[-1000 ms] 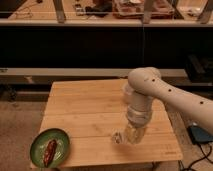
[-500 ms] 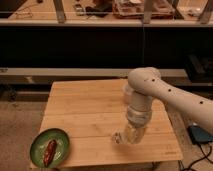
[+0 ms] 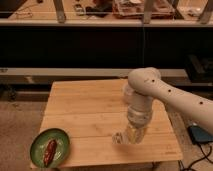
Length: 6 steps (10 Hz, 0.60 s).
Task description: Stand the bottle upright
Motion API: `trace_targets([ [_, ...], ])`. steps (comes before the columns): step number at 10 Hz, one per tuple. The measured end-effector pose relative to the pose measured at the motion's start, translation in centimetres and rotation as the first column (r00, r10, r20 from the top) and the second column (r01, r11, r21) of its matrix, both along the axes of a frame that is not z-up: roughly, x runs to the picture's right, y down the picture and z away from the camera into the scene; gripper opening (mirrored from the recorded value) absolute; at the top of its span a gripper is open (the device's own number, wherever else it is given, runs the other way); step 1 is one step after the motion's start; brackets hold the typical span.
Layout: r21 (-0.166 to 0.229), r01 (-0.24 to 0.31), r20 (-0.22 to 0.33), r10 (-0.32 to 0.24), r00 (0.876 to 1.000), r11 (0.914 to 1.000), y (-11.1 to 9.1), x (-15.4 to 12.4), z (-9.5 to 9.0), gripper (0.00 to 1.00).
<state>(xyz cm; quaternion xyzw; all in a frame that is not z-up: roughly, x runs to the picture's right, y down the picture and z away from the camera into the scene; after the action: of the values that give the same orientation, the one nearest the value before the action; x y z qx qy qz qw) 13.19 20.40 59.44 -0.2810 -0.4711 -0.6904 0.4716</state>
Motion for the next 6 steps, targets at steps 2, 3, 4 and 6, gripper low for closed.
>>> trace_targets([
  [2, 0.06, 0.077, -0.081, -0.072, 0.994, 0.9953, -0.1, 2.8, 1.8, 0.22],
  [3, 0.115, 0.167, -0.156, -0.148, 0.977, 0.9793, -0.5, 5.5, 3.4, 0.22],
  [4, 0.142, 0.224, -0.194, -0.195, 0.962, 0.9643, -0.9, 6.9, 4.3, 0.22],
  [6, 0.171, 0.33, -0.237, -0.287, 0.928, 0.9283, -1.1, 8.1, 5.1, 0.22],
])
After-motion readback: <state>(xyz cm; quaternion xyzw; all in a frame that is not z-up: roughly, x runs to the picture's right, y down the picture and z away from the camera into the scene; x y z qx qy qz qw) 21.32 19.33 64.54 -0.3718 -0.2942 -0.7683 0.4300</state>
